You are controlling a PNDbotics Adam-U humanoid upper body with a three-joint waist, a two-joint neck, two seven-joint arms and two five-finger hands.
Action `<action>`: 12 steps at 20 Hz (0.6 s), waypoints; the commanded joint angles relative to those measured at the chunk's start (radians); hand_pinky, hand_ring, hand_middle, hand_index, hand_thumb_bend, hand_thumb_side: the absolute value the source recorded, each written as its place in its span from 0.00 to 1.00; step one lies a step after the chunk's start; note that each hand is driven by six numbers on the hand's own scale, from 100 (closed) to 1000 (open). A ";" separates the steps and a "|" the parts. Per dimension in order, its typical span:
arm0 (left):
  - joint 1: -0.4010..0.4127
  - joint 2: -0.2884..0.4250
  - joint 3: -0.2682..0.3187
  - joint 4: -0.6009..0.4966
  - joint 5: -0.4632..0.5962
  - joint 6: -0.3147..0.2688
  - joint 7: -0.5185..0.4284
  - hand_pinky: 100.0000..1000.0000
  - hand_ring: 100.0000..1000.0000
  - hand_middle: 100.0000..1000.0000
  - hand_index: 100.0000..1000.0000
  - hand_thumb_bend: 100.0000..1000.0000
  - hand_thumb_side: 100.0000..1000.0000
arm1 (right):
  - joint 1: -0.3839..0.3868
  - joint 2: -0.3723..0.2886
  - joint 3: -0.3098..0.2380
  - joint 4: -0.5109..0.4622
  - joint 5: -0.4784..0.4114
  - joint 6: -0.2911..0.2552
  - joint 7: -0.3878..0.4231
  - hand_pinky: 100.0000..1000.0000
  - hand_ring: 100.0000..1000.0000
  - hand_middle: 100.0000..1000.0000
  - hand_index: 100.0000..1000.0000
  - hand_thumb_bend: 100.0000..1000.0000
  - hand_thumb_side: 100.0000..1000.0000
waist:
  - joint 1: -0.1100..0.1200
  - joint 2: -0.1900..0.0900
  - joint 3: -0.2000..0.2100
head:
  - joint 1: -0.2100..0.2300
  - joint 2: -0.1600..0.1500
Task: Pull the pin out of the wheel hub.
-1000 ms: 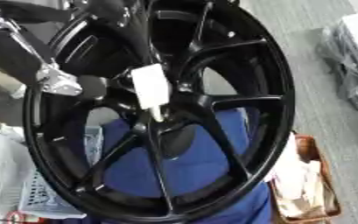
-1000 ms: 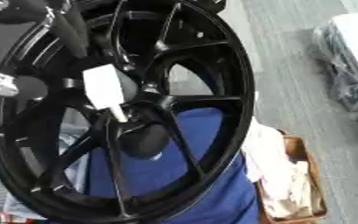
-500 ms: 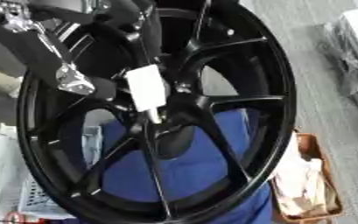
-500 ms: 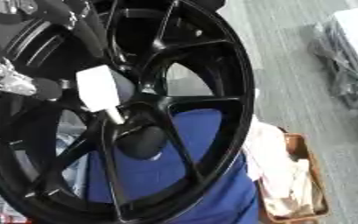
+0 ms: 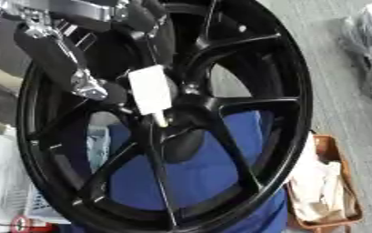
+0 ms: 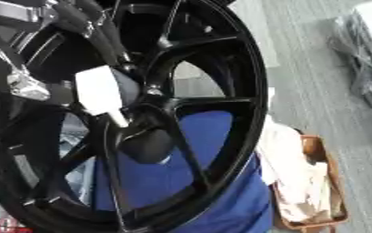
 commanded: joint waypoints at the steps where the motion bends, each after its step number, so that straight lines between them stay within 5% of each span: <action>1: -0.022 0.005 0.001 0.011 -0.007 -0.048 -0.040 0.83 0.74 0.73 0.77 0.31 0.00 | -0.018 -0.016 -0.004 -0.015 -0.007 -0.003 0.000 0.73 0.73 0.75 0.82 0.05 0.39 | -0.004 -0.016 -0.003 | 0.011 -0.006; 12: -0.019 -0.002 -0.039 0.043 -0.028 -0.065 -0.040 0.82 0.75 0.73 0.77 0.29 0.00 | -0.024 -0.012 -0.005 -0.017 -0.012 -0.006 -0.003 0.74 0.73 0.75 0.82 0.04 0.39 | 0.000 -0.010 -0.015 | 0.016 -0.003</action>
